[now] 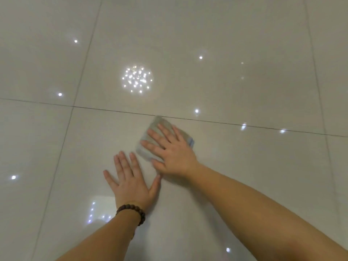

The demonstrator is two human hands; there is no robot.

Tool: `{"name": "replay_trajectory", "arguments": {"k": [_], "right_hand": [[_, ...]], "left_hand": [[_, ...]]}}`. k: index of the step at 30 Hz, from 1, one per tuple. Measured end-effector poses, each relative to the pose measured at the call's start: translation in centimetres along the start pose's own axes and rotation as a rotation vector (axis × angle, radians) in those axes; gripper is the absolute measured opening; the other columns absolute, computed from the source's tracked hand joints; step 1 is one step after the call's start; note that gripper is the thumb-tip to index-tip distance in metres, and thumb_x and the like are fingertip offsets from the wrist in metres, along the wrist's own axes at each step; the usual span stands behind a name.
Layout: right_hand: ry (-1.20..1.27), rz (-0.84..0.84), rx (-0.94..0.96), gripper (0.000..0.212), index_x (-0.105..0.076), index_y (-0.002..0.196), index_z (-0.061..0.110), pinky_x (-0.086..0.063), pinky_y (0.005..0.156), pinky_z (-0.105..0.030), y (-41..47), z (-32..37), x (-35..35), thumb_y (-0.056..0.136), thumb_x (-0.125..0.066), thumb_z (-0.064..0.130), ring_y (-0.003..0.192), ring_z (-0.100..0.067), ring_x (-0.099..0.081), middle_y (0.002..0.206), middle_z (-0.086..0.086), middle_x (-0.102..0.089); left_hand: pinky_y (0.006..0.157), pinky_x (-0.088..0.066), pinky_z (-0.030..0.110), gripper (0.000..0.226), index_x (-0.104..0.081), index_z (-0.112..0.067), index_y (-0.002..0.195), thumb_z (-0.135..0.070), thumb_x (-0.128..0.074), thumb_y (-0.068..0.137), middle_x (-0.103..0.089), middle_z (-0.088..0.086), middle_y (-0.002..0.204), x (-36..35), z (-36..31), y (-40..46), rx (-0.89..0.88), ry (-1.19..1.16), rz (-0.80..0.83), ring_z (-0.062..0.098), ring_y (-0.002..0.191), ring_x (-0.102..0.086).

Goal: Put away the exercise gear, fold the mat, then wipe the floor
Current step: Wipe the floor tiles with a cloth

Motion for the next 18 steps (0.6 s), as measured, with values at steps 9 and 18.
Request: {"name": "replay_trajectory", "arguments": {"k": [9, 18], "right_hand": [[0.108, -0.232, -0.738, 0.063, -0.025, 0.149, 0.03, -0.009, 0.114, -0.057, 5.8, -5.7, 2.1, 0.089, -0.032, 0.049, 0.146, -0.032, -0.009, 0.158, -0.004, -0.021], [0.102, -0.183, -0.805, 0.061, -0.018, 0.151, 0.034, -0.003, 0.116, -0.051, 10.6, -7.2, 2.3, 0.092, -0.025, 0.048, 0.147, -0.026, -0.003, 0.16, -0.001, -0.012]], "left_hand": [[0.112, -0.009, 0.066, 0.096, -0.013, -0.005, 0.152, -0.073, -0.027, 0.085, -0.006, 0.019, 0.159, 0.5, -0.1, 0.0, -0.011, -0.07, -0.007, 0.032, 0.148, -0.002], [0.114, -0.005, 0.063, 0.096, -0.003, -0.002, 0.152, -0.07, -0.026, 0.088, 0.0, 0.018, 0.16, 0.9, 1.9, -0.8, 0.016, -0.183, -0.12, 0.029, 0.148, 0.001]]}}
Point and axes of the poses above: each hand's wrist, its own y-axis towards the middle knuckle, its own x-axis out of the back of the hand, z = x × y, the point moved 8 cm from there along y, towards the middle knuckle
